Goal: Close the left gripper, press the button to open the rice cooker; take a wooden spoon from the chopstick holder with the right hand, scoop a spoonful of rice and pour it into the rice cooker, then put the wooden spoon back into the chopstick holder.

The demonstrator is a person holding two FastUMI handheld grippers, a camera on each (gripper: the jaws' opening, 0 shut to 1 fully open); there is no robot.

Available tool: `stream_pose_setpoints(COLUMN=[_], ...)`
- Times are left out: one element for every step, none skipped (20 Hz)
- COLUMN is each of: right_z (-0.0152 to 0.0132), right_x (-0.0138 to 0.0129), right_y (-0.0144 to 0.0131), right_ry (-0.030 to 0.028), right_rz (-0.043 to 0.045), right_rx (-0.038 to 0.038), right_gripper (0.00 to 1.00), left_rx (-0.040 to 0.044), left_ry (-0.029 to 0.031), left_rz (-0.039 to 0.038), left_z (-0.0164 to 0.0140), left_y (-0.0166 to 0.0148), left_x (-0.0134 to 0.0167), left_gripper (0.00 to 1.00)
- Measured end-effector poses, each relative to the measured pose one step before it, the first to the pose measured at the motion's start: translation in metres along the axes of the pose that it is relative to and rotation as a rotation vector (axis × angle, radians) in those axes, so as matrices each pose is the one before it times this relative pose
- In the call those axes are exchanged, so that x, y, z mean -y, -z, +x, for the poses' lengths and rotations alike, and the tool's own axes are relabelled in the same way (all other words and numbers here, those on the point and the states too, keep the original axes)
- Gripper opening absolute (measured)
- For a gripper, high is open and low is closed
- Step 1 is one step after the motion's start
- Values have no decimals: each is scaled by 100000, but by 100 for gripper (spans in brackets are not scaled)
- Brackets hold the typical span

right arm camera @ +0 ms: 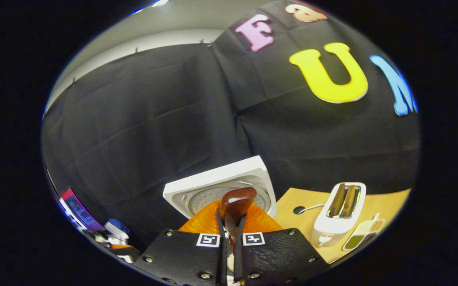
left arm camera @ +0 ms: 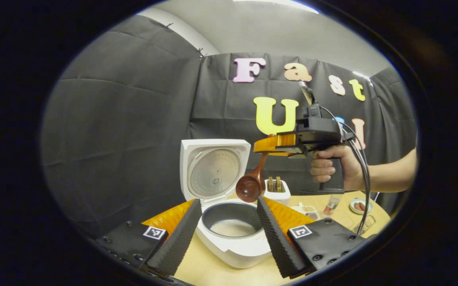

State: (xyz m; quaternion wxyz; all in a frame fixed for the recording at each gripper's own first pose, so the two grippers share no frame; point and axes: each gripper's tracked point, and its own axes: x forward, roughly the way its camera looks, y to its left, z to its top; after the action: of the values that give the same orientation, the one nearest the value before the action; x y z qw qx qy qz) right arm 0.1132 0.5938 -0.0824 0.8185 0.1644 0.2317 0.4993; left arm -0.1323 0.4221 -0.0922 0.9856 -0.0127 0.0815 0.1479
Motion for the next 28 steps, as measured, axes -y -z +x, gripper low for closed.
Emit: stream_pose_setpoints(right_z=[-488,-933,-879,-1040,-885,-492,-879,-1098,-1279,-1310,-1169,-921,-986,-970,-1031,-994,-863,-933,-974,-1169,-1001,-829,-898,-976,-943,-719,-709,-950], right_x=[776,1004,1153,747,627,790,886,574,857,676,659,617,642,480,613,517,494,413,563,532,657,562,697,576,839,332,679,1060], right_y=[-136,-112,-178,-505,-634,-293,-461,-172,-457,-284,-448,-222,-520,-351,-397,-243,-480,-322,-521,-268,-529,-474,-720,-395,-750,-447,-497,-384], right_ry=[-107,437,672,665,504,-144,458,774,957,622,801,1080,823,774,594,556,857,863,802,741,1049,1183,773,828,1297,1248,1653,1184], right_rz=[7697,8230,5424,5140,3823,2689,2464,2159,2206,1588,1532,1255,1000,832,889,837,703,323,318,415,395,486,364,533,430,-215,-234,-397], right_rx=[215,1060,1161,1171,1177,723,902,1087,1205,1205,1299,1391,1386,1372,1132,982,929,869,975,868,810,1016,964,902,1199,1030,1083,743], right_gripper=[7,7,7,6,7,7,7,7,7,7,7,7,7,7,7,7,7,7,7,7,7,7,7,7,7,7,7,7], left_rx=[47,131,203,466,204,240,-4,113,-18,-5,-7,192,161,155,166,-11,-42,136,11,24,33,172,146,179,179,247,81,-407], left_ry=[973,942,1085,1289,1163,1140,952,1082,966,1001,1021,1144,1109,1059,1069,1077,1204,1218,1036,770,945,872,879,855,865,963,954,1170], left_rz=[117,344,414,391,584,656,604,344,263,185,0,-46,91,311,290,161,96,284,456,491,412,316,299,222,150,119,30,-229], left_z=[-136,-107,216,272,568,368,194,224,88,274,186,209,270,255,302,200,345,262,224,219,178,254,235,283,130,209,290,314], left_y=[-269,-320,-122,-216,-143,-206,-57,-58,12,-157,-43,-156,-144,-156,-66,-109,-31,-99,-70,-173,-81,-247,-105,-205,-217,-179,-38,34], left_x=[267,276,755,880,630,518,347,593,641,555,573,687,626,636,615,749,730,748,783,602,726,725,703,745,791,796,889,933], left_gripper=[100,100,100,100,97,100,97,97,97,96,96,97,97,97,97,99,97,97,97,97,96,96,96,99,100,100,100,99])
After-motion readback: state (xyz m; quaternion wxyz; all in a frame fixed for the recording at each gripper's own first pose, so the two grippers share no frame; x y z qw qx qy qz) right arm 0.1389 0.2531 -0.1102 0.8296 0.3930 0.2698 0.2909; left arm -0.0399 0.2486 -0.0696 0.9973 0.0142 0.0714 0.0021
